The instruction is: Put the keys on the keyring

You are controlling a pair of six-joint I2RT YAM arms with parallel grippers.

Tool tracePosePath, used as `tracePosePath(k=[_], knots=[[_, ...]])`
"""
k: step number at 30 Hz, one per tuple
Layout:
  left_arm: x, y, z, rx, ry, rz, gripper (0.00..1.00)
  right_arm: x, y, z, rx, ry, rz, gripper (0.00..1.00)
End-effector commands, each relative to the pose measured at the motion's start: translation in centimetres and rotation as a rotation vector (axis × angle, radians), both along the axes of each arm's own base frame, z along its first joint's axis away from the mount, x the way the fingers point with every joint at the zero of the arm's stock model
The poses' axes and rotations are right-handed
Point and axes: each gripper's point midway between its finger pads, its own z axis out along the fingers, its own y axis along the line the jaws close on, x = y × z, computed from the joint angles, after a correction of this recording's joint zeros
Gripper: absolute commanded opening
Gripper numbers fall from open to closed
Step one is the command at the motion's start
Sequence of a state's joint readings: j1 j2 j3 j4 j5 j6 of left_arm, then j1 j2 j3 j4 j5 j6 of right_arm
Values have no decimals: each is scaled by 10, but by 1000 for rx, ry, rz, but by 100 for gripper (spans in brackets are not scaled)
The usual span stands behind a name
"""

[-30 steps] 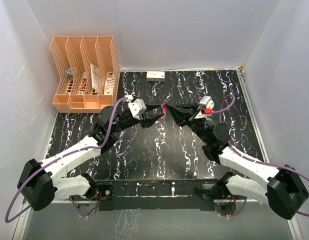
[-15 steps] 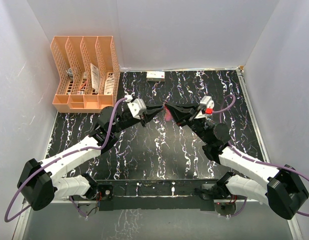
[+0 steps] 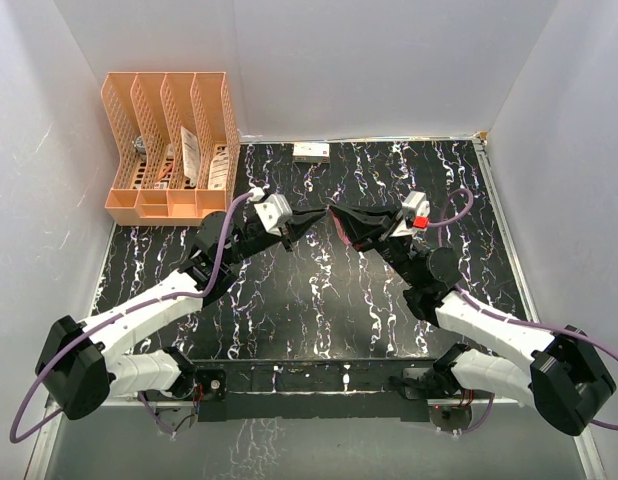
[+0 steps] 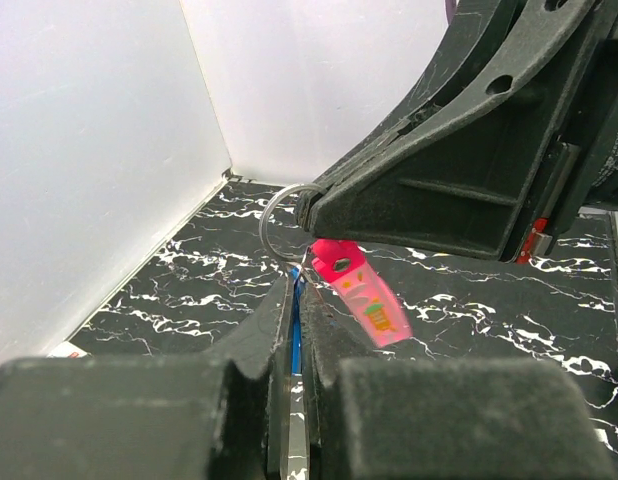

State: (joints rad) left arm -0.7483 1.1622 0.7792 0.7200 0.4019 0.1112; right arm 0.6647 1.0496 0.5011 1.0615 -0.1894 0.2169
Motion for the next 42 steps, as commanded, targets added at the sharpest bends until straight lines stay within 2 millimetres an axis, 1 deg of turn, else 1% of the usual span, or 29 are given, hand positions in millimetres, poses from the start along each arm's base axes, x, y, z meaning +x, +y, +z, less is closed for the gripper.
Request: tracePosePath(k=[1, 9, 11, 15, 19, 24, 30, 36, 39, 40, 41, 42], knots=[[-9, -8, 26, -47, -44, -56, 0, -6, -6, 33, 79, -84, 2, 0], [-9, -11, 22, -44, -30, -57, 0, -7, -8, 40, 100, -96, 0, 0], [-6, -9, 21, -47, -22, -33, 0, -7, -10, 41, 102, -97, -5, 0], [2, 3, 27, -65, -29, 52, 0, -7, -10, 40, 91, -86, -11, 0], [5, 14, 35, -68, -52, 110, 0, -6, -10, 35, 76, -71, -13, 0], [7, 21, 41, -62, -75, 145, 0, -8, -12, 31, 70, -60, -13, 0], [8, 22, 45, -60, -95, 152, 0, -8, -10, 28, 57, -48, -12, 0], [9, 17, 48, -52, -104, 135, 0, -6, -7, 25, 49, -40, 0, 0], [9, 15, 46, -47, -94, 128, 0, -8, -8, 29, 55, -50, 0, 0], [9, 15, 44, -42, -88, 127, 2, -8, -8, 30, 56, -51, 0, 0], [9, 14, 41, -39, -79, 127, 9, -9, -9, 30, 55, -53, -1, 0], [10, 14, 39, -38, -74, 127, 14, -9, -9, 31, 55, -55, -2, 0]])
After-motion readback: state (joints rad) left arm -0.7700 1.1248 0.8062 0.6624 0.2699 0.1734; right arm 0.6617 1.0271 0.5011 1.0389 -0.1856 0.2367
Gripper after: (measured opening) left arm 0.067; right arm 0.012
